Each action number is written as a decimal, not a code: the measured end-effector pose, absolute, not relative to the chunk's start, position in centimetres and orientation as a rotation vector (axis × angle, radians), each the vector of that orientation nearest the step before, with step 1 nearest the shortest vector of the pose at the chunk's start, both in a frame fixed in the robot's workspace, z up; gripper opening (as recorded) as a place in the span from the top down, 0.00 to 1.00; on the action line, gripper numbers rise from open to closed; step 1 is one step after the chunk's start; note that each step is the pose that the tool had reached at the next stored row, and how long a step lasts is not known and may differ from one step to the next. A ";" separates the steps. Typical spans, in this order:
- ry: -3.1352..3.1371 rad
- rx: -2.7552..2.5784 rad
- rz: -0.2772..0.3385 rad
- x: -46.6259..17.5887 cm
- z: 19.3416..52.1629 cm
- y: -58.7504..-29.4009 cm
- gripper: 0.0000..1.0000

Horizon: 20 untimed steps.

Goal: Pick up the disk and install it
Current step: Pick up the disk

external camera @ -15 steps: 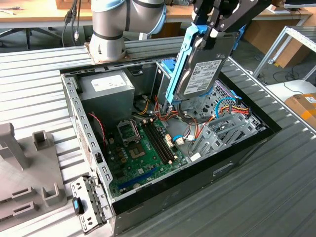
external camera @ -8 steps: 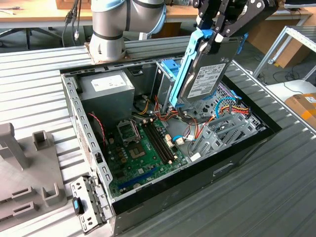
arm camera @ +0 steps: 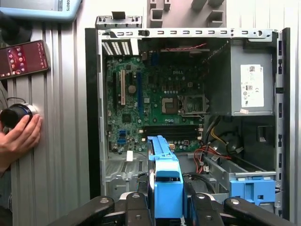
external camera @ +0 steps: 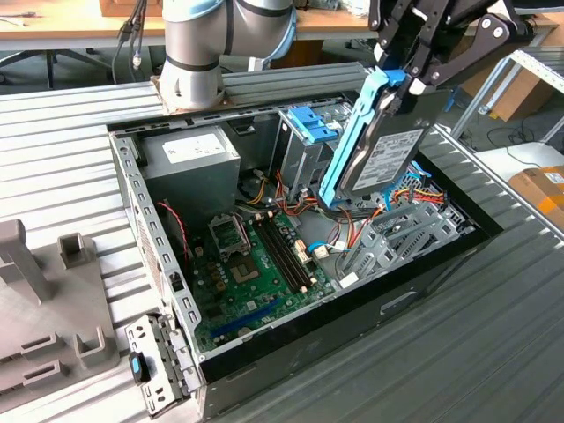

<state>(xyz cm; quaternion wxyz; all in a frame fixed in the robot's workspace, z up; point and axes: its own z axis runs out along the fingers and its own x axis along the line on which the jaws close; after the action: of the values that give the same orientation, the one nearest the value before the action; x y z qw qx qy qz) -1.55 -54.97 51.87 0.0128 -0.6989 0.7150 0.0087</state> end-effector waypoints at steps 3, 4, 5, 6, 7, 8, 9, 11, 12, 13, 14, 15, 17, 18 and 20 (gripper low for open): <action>2.233 -2.173 0.027 -0.8 51.8 -55.1 0.64; 2.235 -2.171 0.027 -0.4 51.7 -55.2 0.64; 2.236 -2.170 0.027 -0.2 51.6 -55.3 0.64; 2.237 -2.169 0.027 0.0 51.6 -55.3 0.64; 2.238 -2.168 0.027 0.1 51.6 -55.4 0.64; 2.239 -2.167 0.027 0.2 51.5 -55.5 0.64; 2.240 -2.165 0.027 0.4 51.5 -55.6 0.64; 2.242 -2.163 0.027 0.6 51.4 -55.9 0.64; 2.244 -2.162 0.027 0.8 51.3 -56.1 0.64; 2.245 -2.161 0.027 0.8 51.3 -56.2 0.64; 2.246 -2.159 0.027 1.0 51.3 -56.4 0.64; 2.247 -2.158 0.027 1.0 51.2 -56.5 0.64; 2.249 -2.156 0.027 1.2 51.2 -56.7 0.64; 2.250 -2.155 0.027 1.3 51.2 -56.8 0.64; 2.254 -2.151 0.027 1.5 51.1 -57.2 0.64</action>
<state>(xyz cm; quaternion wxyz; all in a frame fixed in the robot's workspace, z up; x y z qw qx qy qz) 1.49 -57.20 51.10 0.0130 -0.6903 0.7234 0.0086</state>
